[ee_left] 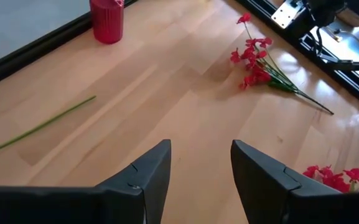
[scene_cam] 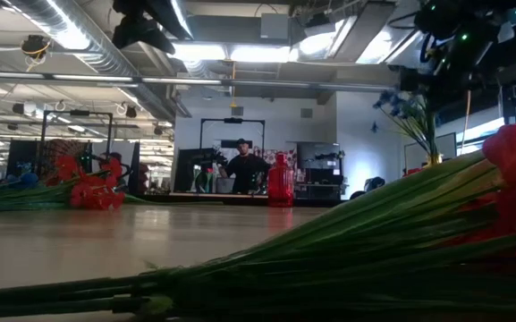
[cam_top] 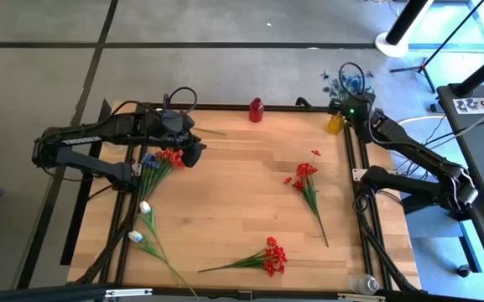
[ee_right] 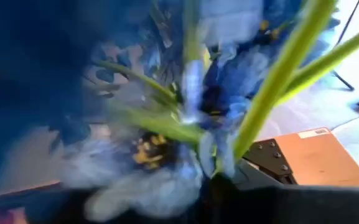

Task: Sort flowers into vase by color
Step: Put the right blue flowers into the yellow vase

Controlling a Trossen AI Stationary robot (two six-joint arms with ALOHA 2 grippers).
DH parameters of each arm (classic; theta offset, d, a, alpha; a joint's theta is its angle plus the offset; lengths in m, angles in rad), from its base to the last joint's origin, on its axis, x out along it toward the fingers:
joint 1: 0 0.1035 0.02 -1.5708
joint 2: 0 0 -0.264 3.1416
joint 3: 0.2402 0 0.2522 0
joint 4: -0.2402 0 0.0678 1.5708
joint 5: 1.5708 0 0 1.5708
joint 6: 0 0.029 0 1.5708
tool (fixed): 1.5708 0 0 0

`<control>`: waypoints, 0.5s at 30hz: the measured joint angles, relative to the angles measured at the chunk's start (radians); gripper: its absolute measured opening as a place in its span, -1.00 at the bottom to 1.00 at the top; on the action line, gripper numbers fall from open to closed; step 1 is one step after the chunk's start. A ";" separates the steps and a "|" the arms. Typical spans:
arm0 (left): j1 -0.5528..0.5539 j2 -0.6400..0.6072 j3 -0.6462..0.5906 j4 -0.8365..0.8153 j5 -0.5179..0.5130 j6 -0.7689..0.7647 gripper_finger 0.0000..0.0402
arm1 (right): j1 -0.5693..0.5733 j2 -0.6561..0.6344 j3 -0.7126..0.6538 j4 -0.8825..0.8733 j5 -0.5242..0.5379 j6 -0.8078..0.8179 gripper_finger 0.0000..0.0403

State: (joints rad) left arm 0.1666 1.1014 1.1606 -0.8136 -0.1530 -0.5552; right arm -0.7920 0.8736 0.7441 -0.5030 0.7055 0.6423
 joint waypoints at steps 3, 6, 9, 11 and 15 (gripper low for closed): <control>-0.007 0.000 0.000 0.000 0.001 0.000 -0.24 | -0.025 0.048 0.000 0.004 -0.010 -0.006 -0.88; -0.012 0.000 0.000 0.000 0.000 0.004 -0.26 | -0.036 0.096 0.000 -0.006 -0.046 0.007 -0.87; -0.012 0.000 0.000 -0.001 -0.018 0.010 -0.26 | -0.032 0.118 0.000 -0.004 -0.063 0.007 -0.89; -0.012 0.000 0.000 -0.001 -0.035 0.008 -0.27 | -0.032 0.119 0.000 -0.005 -0.085 0.007 -0.86; 0.015 0.000 0.000 -0.001 -0.069 -0.021 -0.25 | -0.018 0.101 0.000 -0.032 -0.166 0.008 -0.63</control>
State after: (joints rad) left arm 0.1820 1.1018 1.1607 -0.8143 -0.2224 -0.5760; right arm -0.8102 0.9744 0.7437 -0.5350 0.5400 0.6501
